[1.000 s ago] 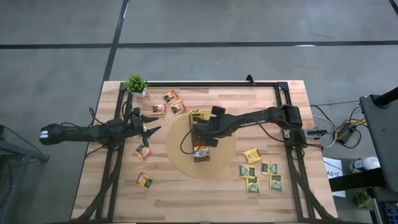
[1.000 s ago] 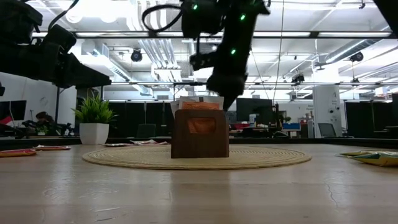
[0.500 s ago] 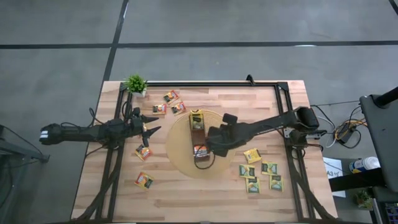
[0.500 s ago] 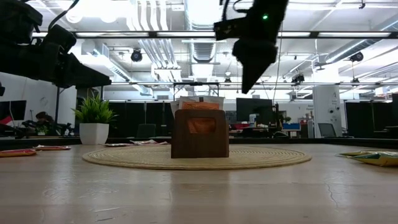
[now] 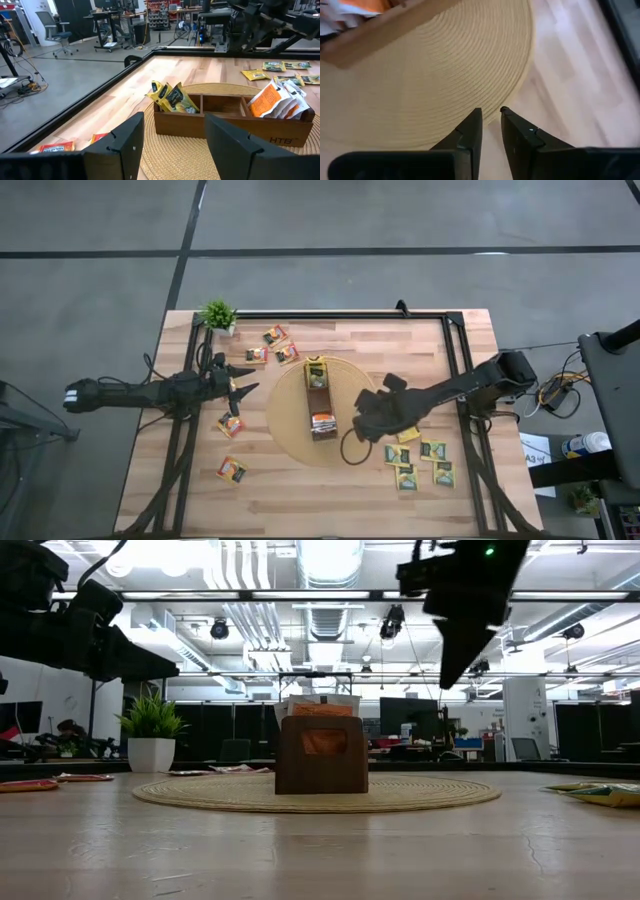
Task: Pick & Place Tea
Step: Put the yellow tea bag into the top section of the wooden organizer
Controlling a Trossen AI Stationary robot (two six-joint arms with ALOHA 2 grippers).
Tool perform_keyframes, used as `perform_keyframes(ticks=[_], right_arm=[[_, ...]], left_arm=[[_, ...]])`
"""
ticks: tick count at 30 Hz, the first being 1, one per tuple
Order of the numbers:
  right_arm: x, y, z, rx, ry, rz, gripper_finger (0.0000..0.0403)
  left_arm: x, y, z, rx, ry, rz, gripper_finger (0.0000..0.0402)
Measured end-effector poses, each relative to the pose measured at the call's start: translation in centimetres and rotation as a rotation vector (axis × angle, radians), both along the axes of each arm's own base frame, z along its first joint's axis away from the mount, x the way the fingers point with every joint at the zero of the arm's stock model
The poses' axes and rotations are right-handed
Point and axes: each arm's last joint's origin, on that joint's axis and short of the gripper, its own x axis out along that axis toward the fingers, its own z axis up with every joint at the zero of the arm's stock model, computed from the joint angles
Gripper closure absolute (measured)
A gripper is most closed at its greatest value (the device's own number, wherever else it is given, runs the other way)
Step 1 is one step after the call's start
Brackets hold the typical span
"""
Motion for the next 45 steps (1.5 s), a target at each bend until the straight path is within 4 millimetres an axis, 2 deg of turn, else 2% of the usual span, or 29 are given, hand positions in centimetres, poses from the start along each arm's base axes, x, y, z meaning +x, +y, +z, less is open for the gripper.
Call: perform_keyframes(ticks=[9,18,24,31,38,45], right_arm=[[-2.0,2.2,-0.6,0.078,-0.043,-0.08,0.0323],[-2.9,4.4,-0.7,0.125,-0.071,-0.096,0.0335],[-3.8,5.8,-0.9,0.159,-0.124,-0.218,0.0334],[-4.9,6.0,-1.4,0.292,0.054,-0.264,0.0306],[-5.3,5.7,-1.6,0.322,0.055,-0.318,0.0261],[-6.5,4.9,-4.2,0.278,0.085,-0.38,0.0211]], left_arm=[[0.0,0.0,0.0,0.0,0.0,0.0,0.0199],[0.0,0.0,0.0,0.0,0.0,0.0,0.0199],[0.0,0.0,0.0,0.0,0.0,-0.001,0.0199],[0.0,0.0,0.0,0.0,0.0,-0.001,0.0199],[0.0,0.0,0.0,0.0,0.0,-0.001,0.0199],[0.0,0.0,0.0,0.0,0.0,-0.001,0.0199]])
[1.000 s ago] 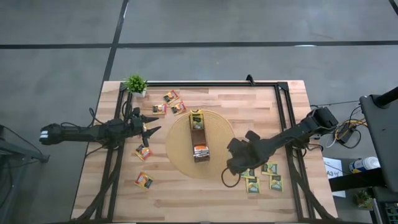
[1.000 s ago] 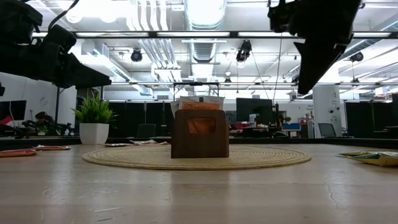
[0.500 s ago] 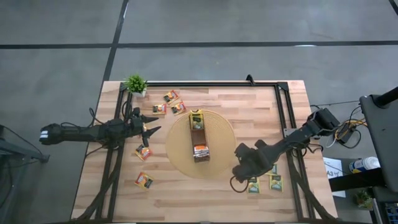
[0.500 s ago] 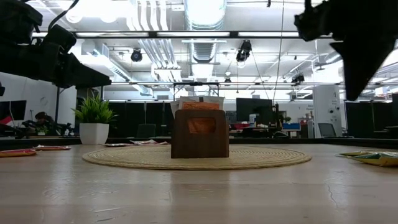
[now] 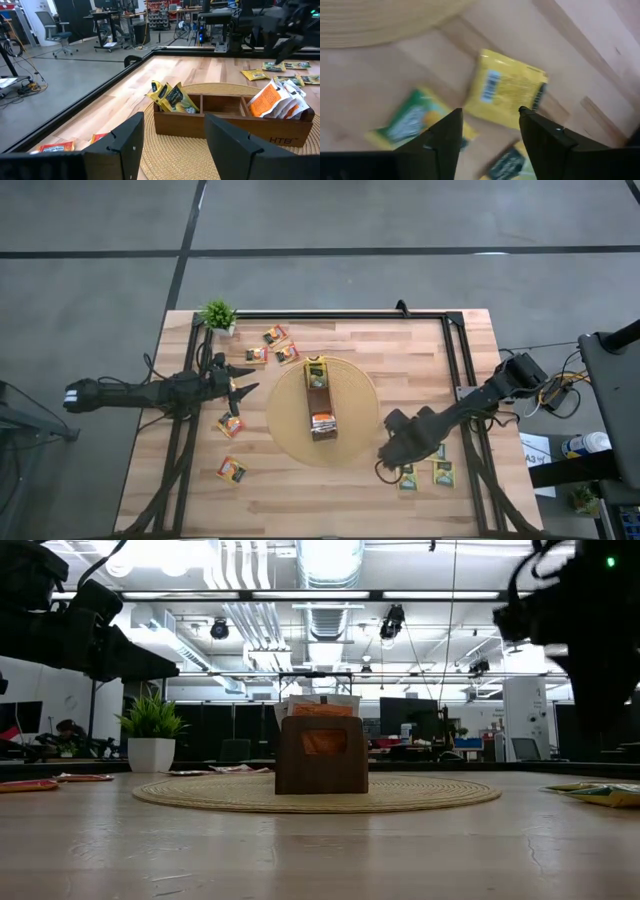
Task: Pick & Place Tea
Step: Put the yellow tea bag into the top section of the wooden organizer
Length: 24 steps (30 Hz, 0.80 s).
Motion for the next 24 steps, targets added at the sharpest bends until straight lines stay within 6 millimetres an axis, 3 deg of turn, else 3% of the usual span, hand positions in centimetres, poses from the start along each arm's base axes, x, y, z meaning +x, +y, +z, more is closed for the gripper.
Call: perform_keyframes(ticks=[8,24], right_arm=[[-1.7,-1.0,-3.3,-0.024,0.016,-0.046,0.0197],[-1.4,-1.3,-6.2,0.085,-0.147,-0.032,0.0214]], left_arm=[[0.0,0.0,0.0,0.0,0.0,0.001,0.0199],[0.0,0.0,0.0,0.0,0.0,0.0,0.0199]])
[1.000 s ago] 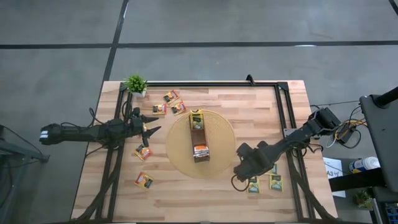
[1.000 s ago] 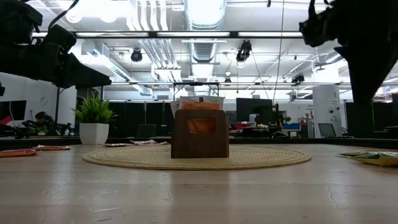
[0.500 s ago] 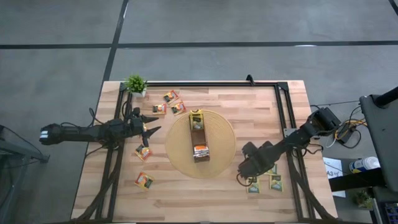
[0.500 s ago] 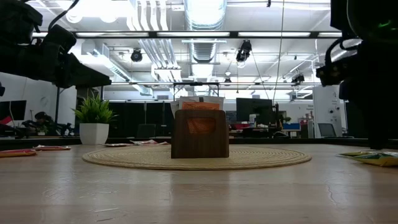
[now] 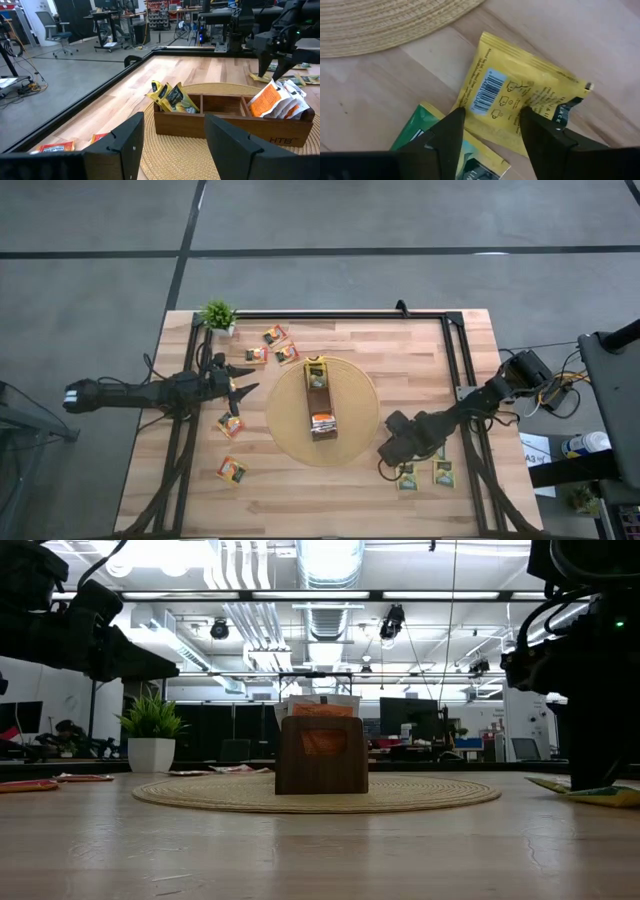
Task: Pick & Place Tea
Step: Put the yellow tea bag into the top section of the wooden organizer
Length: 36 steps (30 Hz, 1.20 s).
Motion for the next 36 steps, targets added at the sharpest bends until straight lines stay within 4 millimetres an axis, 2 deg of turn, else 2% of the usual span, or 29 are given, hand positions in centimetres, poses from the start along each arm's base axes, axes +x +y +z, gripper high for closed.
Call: perform_keyframes(ticks=[4,12,19,24,32,36], right_arm=[[0.0,-0.2,-0.2,-0.004,0.004,0.028,0.0255],[0.1,-0.2,0.0,-0.034,0.034,0.163,0.0383],[1.1,0.0,1.1,-0.057,0.049,0.247,0.0391],[2.5,0.2,3.4,-0.116,0.053,0.373,0.0392],[4.8,-0.1,7.1,-0.471,0.042,0.685,0.0392],[6.1,-1.0,8.4,-0.646,0.096,0.79,0.0392]], left_arm=[[0.0,0.0,0.0,0.0,0.0,0.0,0.0199],[0.0,0.0,0.0,0.0,0.0,-0.001,0.0199],[0.0,0.0,0.0,0.0,0.0,-0.001,0.0199],[0.0,0.0,0.0,0.0,0.0,0.0,0.0199],[0.0,0.0,0.0,0.0,0.0,0.0,0.0199],[0.0,0.0,0.0,0.0,0.0,0.0,0.0199]])
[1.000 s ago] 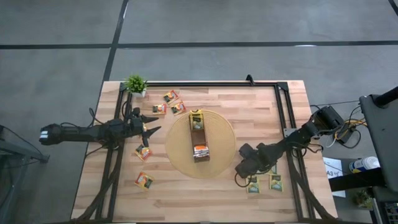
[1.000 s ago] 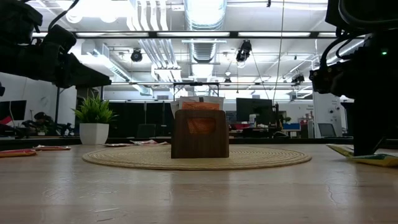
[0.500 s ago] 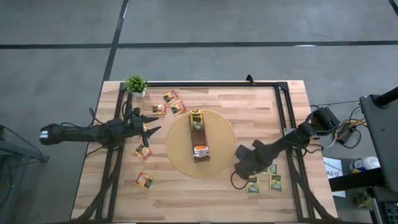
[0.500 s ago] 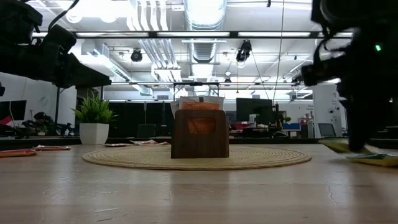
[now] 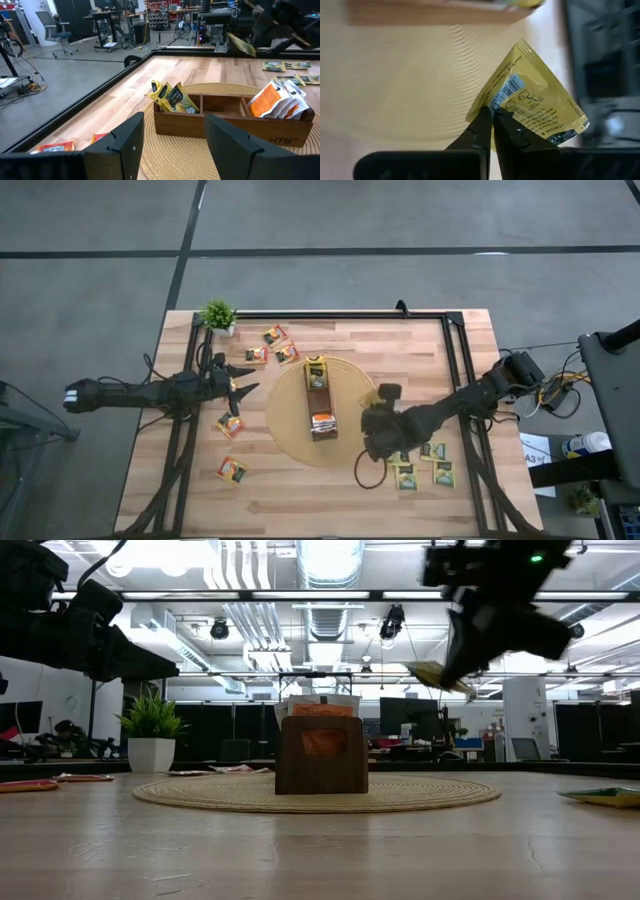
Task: Pick & Place Tea
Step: Put the yellow tea bag into the top section of the wooden organizer
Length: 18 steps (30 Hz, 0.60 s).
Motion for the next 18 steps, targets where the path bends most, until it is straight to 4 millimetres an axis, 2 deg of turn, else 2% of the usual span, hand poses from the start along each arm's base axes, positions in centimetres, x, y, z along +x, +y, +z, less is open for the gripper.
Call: perform_keyframes(ticks=[12,18], right_arm=[[3.9,-5.9,1.8,-0.304,0.198,0.11,0.0392],[6.1,-7.9,2.4,-0.358,0.151,0.196,0.0392]], left_arm=[[0.0,0.0,0.0,0.0,0.0,0.0,0.0199],[0.0,0.0,0.0,0.0,0.0,0.0,0.0199]])
